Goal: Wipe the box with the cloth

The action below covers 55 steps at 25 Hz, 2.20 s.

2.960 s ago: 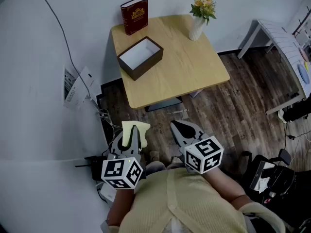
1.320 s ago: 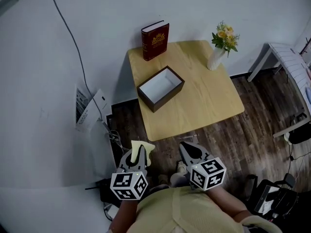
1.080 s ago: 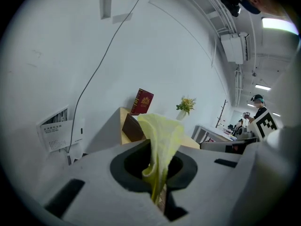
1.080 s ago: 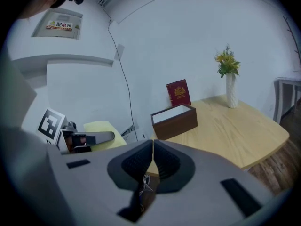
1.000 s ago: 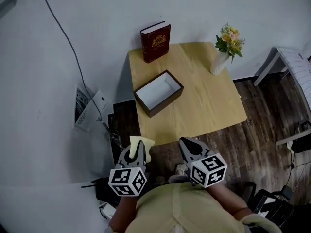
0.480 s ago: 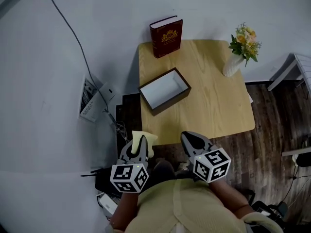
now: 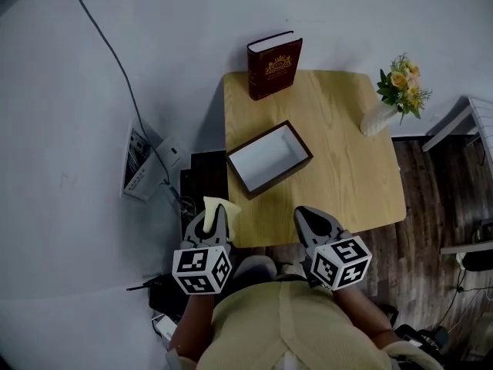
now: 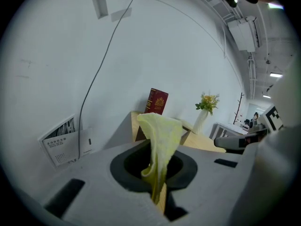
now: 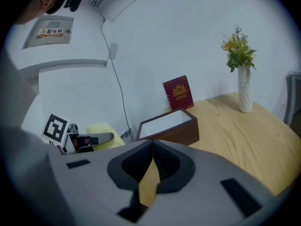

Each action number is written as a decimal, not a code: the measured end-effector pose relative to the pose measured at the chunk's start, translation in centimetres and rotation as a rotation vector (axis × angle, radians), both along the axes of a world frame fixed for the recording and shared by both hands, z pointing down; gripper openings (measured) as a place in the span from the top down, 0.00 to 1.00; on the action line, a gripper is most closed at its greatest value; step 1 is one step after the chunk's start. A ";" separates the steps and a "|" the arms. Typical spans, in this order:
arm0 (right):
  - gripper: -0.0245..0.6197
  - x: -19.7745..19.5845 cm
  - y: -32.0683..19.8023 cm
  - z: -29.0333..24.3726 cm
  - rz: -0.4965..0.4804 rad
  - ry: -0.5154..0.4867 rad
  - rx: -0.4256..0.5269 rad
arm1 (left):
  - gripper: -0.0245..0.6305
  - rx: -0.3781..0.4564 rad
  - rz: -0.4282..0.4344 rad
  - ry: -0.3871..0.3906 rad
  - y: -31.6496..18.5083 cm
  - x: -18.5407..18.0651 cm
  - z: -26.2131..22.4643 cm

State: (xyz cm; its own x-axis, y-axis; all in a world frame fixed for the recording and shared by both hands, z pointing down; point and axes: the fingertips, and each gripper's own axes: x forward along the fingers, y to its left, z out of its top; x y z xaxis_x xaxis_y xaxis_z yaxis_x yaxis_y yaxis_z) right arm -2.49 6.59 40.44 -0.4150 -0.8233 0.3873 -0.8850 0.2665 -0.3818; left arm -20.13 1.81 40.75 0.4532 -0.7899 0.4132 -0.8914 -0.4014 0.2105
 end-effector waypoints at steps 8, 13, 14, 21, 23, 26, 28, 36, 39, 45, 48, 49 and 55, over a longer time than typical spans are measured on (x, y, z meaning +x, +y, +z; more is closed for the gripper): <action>0.92 -0.5 -4.3 0.4 0.019 0.028 -0.026 | 0.93 -0.022 0.016 -0.006 -5.5 -0.7 1.3; 0.92 -0.5 -6.2 0.5 0.046 0.041 -0.039 | 0.93 -0.051 0.025 -0.012 -8.2 -1.2 2.6; 0.92 -0.6 -6.5 0.5 0.048 0.042 -0.044 | 0.93 -0.055 0.029 -0.011 -8.7 -1.3 2.8; 0.92 -1.5 -7.7 1.0 0.064 0.024 -0.076 | 0.93 -0.065 0.079 -0.022 -11.6 -1.0 4.3; 0.92 -1.6 -7.8 1.1 0.058 0.009 -0.082 | 0.93 -0.070 0.088 -0.030 -12.0 -0.5 4.9; 0.92 -1.5 -8.1 1.3 0.047 -0.011 -0.089 | 0.93 -0.084 0.108 -0.022 -12.1 0.7 5.5; 0.92 -1.4 -8.3 1.3 0.034 -0.024 -0.090 | 0.93 -0.091 0.104 -0.019 -12.2 1.1 5.7; 0.92 0.2 -8.4 1.4 -0.009 -0.021 -0.098 | 0.93 -0.109 0.074 -0.013 -12.1 2.0 5.8; 0.92 0.5 -8.5 1.6 -0.020 -0.027 -0.100 | 0.93 -0.110 0.072 -0.012 -11.8 2.3 5.7; 0.92 0.9 -8.7 1.6 -0.046 -0.034 -0.097 | 0.93 -0.108 0.069 -0.017 -11.1 2.5 5.3; 0.92 0.9 -8.7 1.6 -0.067 -0.040 -0.095 | 0.93 -0.107 0.063 -0.016 -10.6 2.7 5.1; 0.92 0.9 -8.7 1.6 -0.074 -0.042 -0.094 | 0.93 -0.107 0.063 -0.016 -10.3 2.7 5.1; 0.92 0.6 -8.4 1.7 -0.120 -0.055 -0.096 | 0.93 -0.102 0.066 -0.022 -8.9 3.4 4.5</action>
